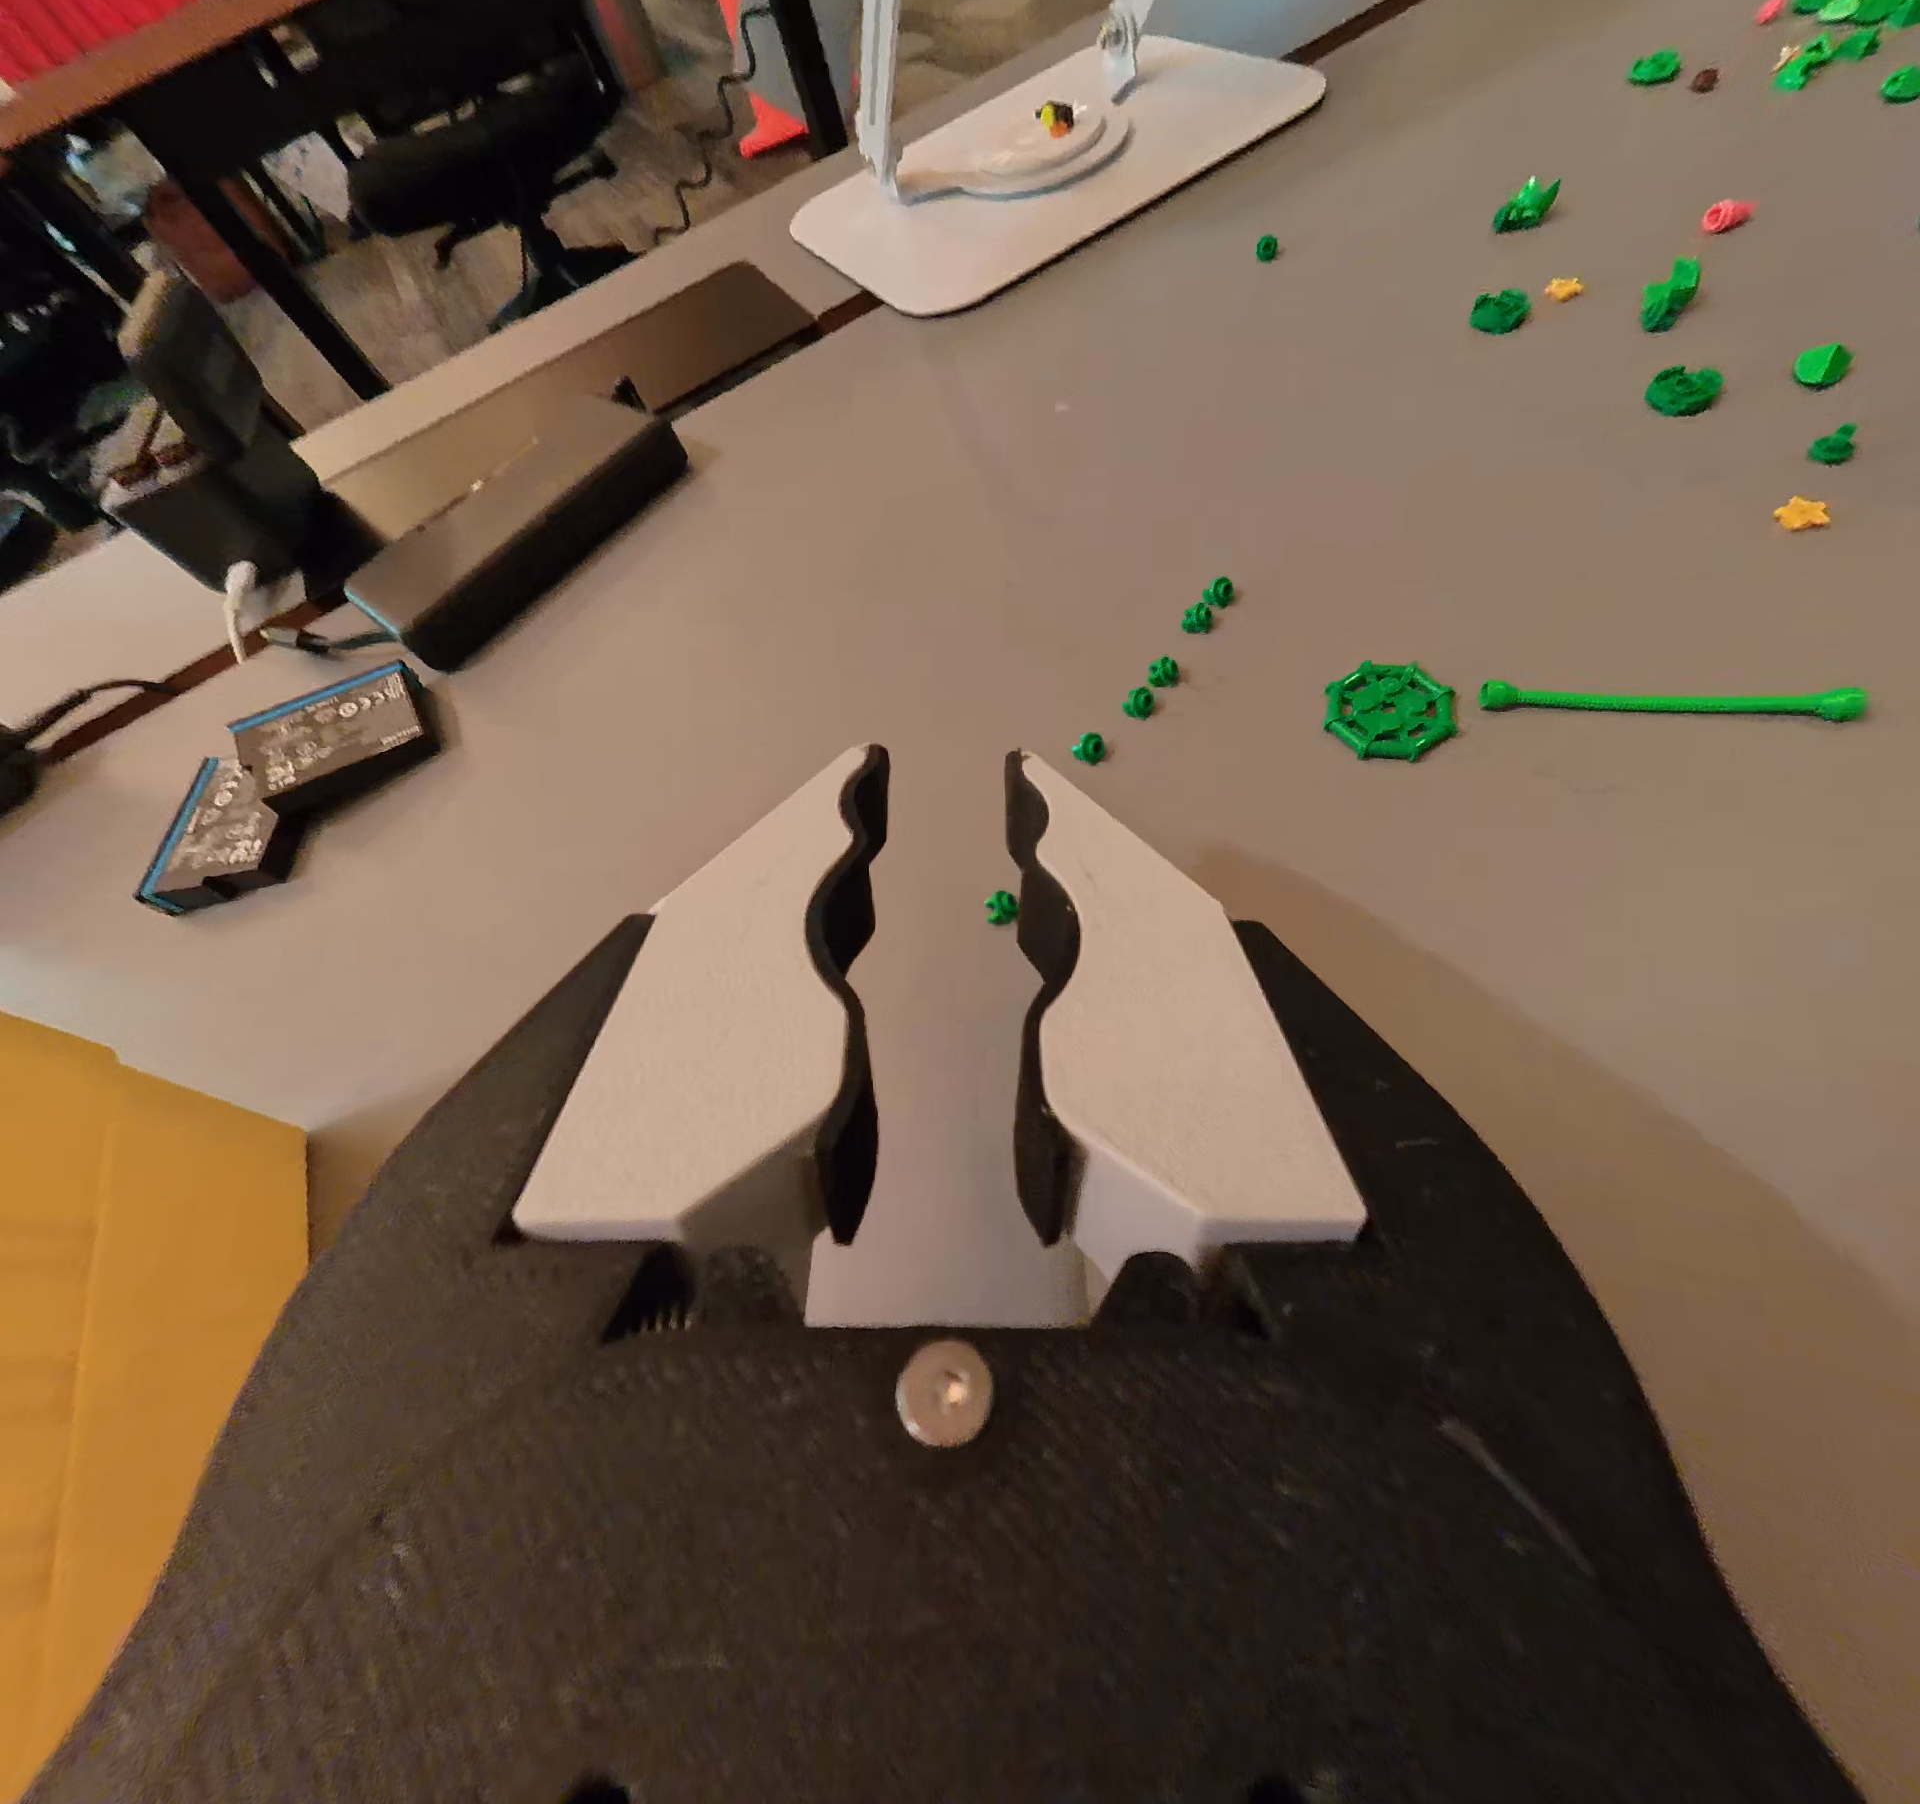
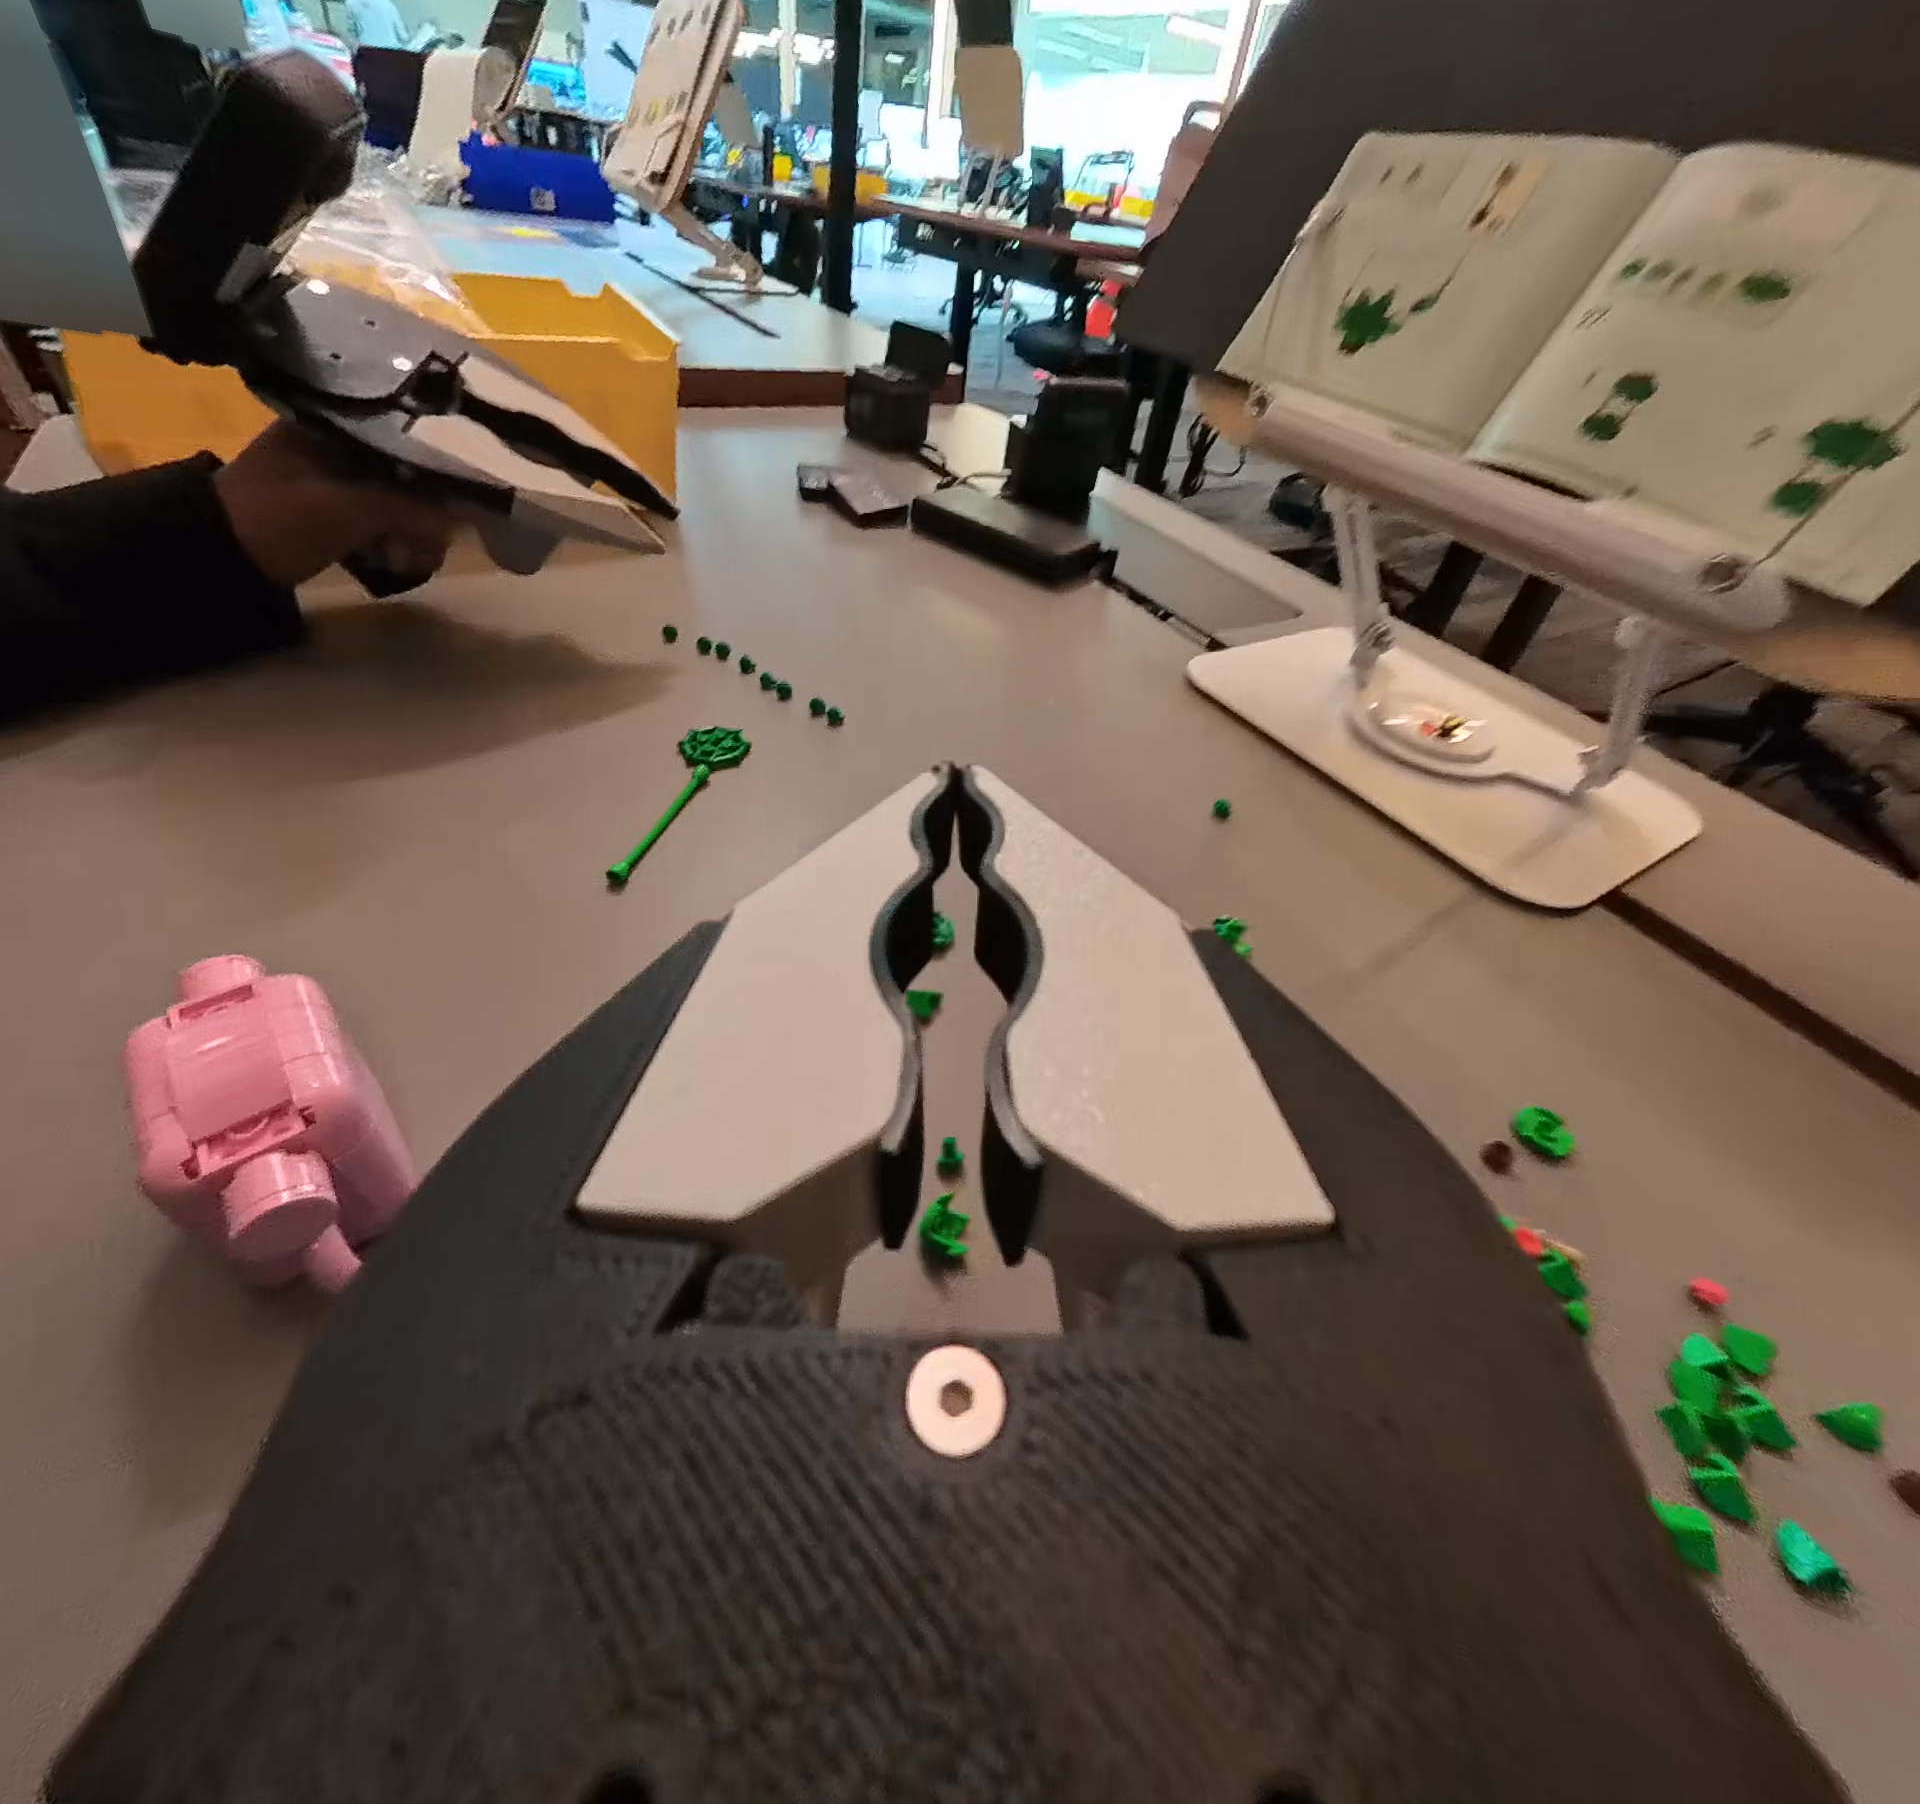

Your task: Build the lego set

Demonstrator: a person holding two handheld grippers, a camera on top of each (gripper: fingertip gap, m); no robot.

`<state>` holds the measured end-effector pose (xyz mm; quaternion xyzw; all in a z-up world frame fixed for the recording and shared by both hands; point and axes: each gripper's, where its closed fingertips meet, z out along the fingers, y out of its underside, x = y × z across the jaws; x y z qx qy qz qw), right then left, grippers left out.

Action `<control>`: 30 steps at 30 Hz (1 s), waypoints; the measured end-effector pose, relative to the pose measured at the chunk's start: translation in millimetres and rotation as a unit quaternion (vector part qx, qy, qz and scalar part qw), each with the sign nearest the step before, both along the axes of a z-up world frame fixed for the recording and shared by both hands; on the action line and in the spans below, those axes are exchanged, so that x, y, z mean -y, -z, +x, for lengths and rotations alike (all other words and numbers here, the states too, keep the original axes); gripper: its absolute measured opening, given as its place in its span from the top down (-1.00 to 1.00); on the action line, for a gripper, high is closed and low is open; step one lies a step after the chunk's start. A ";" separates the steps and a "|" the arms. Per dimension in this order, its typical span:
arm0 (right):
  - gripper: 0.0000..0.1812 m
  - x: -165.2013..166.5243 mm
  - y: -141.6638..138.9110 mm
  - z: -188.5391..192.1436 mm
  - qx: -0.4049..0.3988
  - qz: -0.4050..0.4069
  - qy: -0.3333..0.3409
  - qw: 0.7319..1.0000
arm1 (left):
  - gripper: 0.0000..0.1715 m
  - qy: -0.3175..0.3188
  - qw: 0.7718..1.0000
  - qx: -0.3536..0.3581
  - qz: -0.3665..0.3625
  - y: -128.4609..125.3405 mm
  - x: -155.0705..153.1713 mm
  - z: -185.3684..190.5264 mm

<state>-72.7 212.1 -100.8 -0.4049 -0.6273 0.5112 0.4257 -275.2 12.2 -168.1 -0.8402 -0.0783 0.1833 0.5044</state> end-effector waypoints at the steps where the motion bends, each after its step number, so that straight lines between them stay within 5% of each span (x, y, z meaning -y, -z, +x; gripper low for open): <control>1: 1.00 -1.5 -2.9 0.9 -0.006 0.003 0.005 1.000 | 0.82 0.003 1.000 -0.007 0.002 -1.9 -0.9 1.9; 10: 0.95 -5.0 -0.3 -0.2 0.007 0.003 0.014 1.000 | 1.00 0.018 0.999 -0.047 -0.001 -6.9 -4.5 9.0; 19: 0.87 -61.8 -24.2 14.2 -0.028 -0.059 0.080 0.995 | 1.00 0.058 0.998 -0.026 -0.002 -1.9 -18.1 25.8; 24: 0.80 -74.5 -22.3 17.8 -0.021 -0.099 0.070 0.992 | 0.99 0.140 0.989 0.040 -0.013 9.7 -49.2 71.2; 30: 0.68 -72.2 0.5 13.6 0.040 -0.055 0.060 0.996 | 0.90 0.209 0.977 0.027 -0.028 13.1 -81.1 126.5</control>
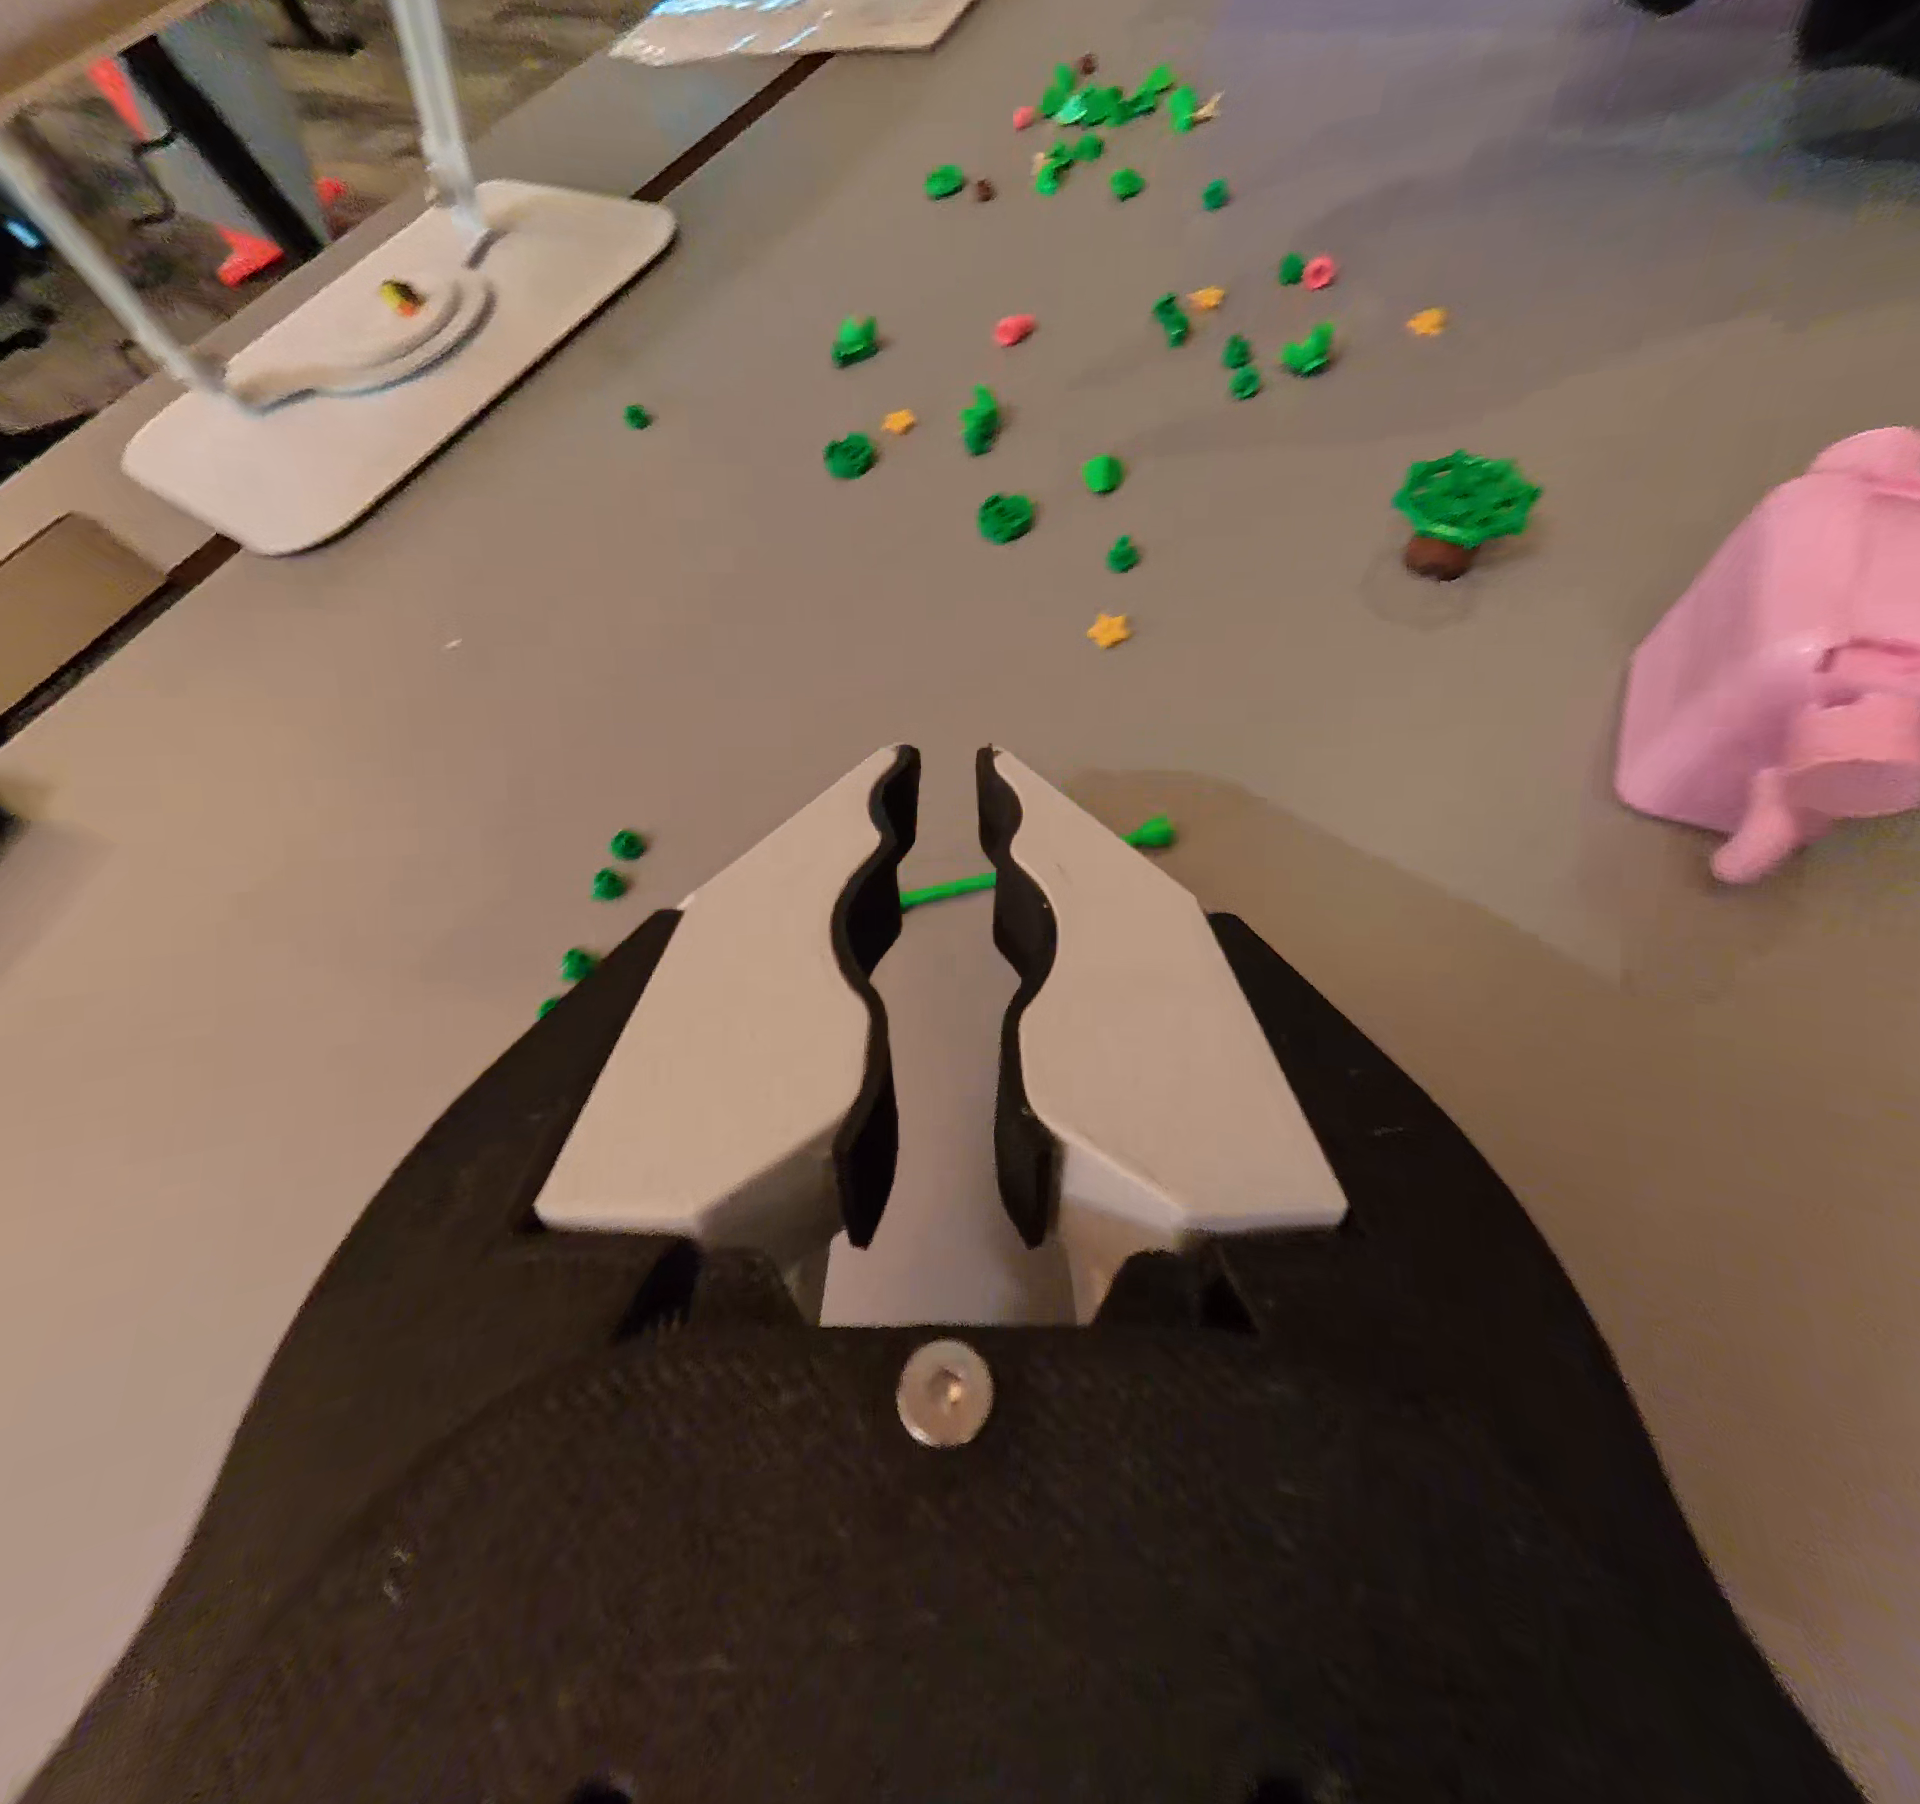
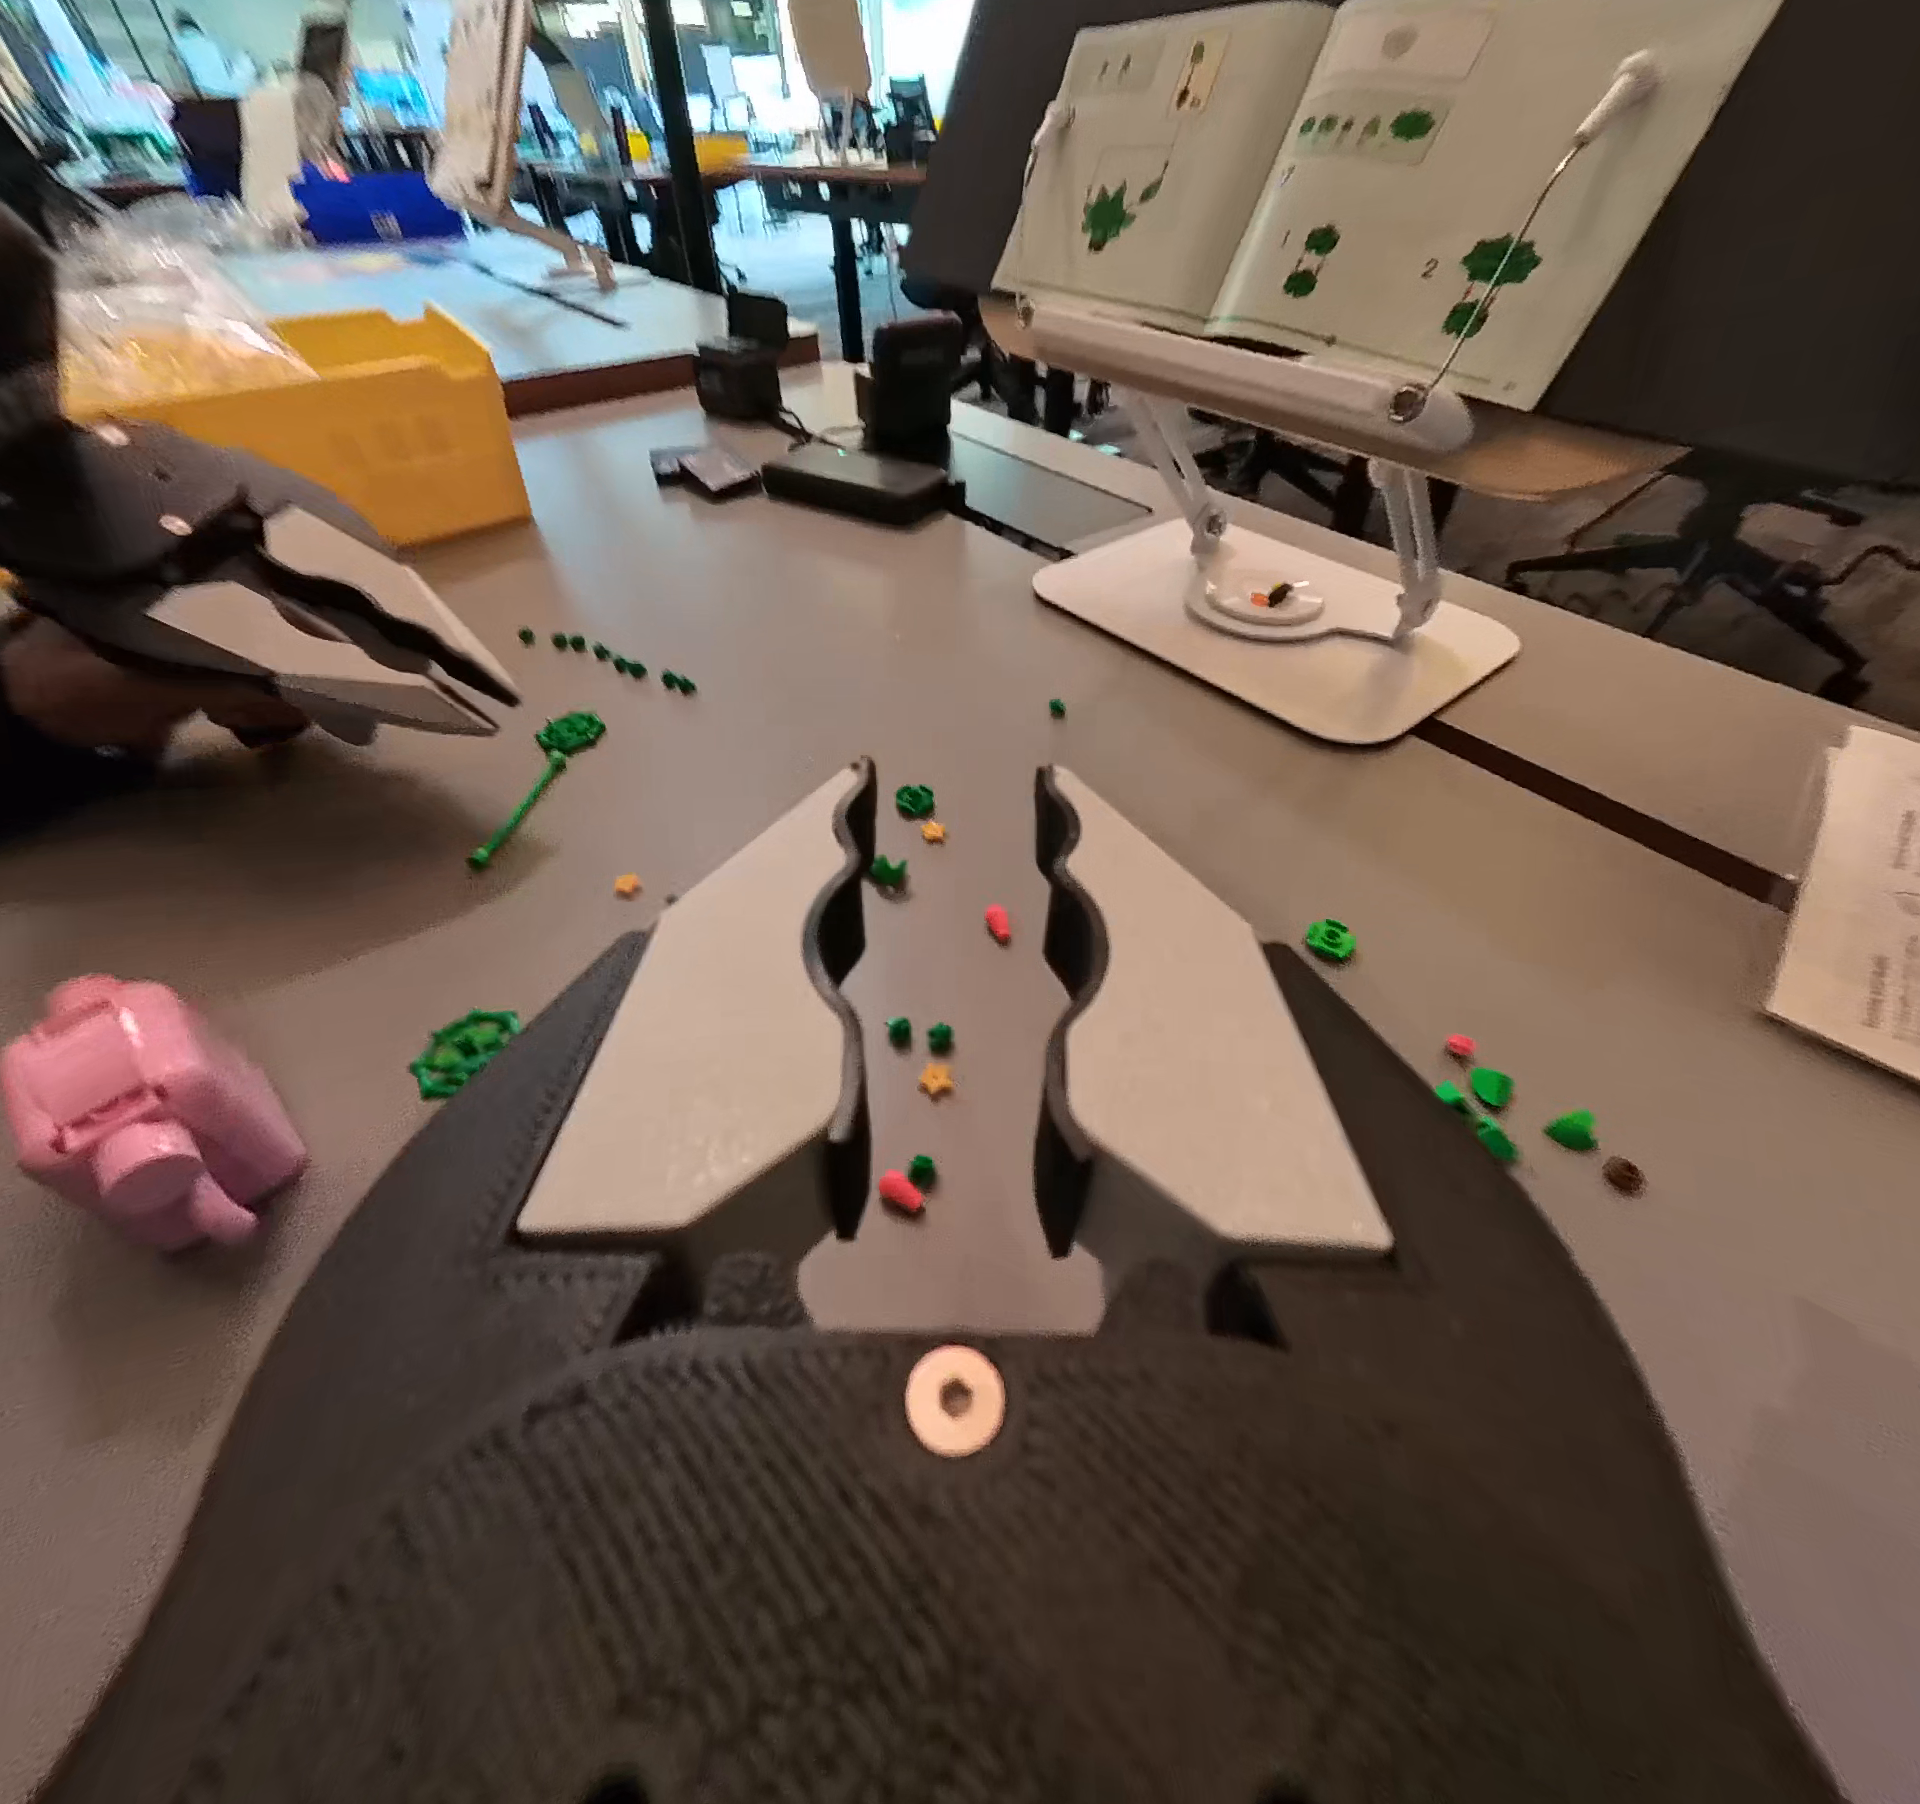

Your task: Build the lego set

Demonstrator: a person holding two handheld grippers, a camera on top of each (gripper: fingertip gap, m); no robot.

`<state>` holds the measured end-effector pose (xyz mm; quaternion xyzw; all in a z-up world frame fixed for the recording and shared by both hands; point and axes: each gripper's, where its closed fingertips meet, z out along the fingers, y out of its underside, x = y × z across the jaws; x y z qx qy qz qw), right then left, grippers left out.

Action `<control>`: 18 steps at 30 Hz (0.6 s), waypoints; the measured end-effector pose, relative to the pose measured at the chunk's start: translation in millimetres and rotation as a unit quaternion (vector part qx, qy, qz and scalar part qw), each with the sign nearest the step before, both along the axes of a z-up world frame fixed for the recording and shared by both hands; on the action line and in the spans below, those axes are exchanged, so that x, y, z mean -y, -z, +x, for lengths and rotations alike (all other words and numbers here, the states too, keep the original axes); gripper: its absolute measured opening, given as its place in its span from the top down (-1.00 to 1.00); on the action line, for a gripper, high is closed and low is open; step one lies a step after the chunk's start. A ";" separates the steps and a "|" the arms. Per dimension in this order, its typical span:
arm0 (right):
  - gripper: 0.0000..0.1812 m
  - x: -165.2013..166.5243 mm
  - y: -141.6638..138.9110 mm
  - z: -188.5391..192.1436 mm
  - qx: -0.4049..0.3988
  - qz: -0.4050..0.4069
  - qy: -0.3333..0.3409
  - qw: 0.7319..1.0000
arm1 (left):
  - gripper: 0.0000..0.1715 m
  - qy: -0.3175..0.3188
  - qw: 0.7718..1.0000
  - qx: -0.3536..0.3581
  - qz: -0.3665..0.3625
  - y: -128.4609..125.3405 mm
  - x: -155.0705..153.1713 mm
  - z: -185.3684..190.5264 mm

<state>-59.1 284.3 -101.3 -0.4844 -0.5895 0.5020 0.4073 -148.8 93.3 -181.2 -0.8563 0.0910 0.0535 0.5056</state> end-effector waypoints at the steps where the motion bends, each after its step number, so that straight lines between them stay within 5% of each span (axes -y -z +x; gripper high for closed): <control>1: 0.68 -1.7 1.7 0.5 0.005 0.016 0.005 1.000 | 0.89 0.008 1.000 0.001 0.002 -0.8 -4.2 7.1; 6: 0.71 -7.6 -2.4 12.6 0.011 0.073 0.012 0.997 | 0.87 0.033 0.999 -0.007 0.010 -1.6 -18.4 28.6; 11: 0.81 -40.8 -17.3 30.2 -0.008 0.118 0.096 0.988 | 0.85 0.027 0.999 -0.016 0.025 -5.1 -24.2 29.7; 18: 0.83 -51.7 -22.4 34.8 -0.021 0.081 0.121 0.989 | 0.82 0.018 0.999 -0.011 0.033 -7.8 -23.5 24.8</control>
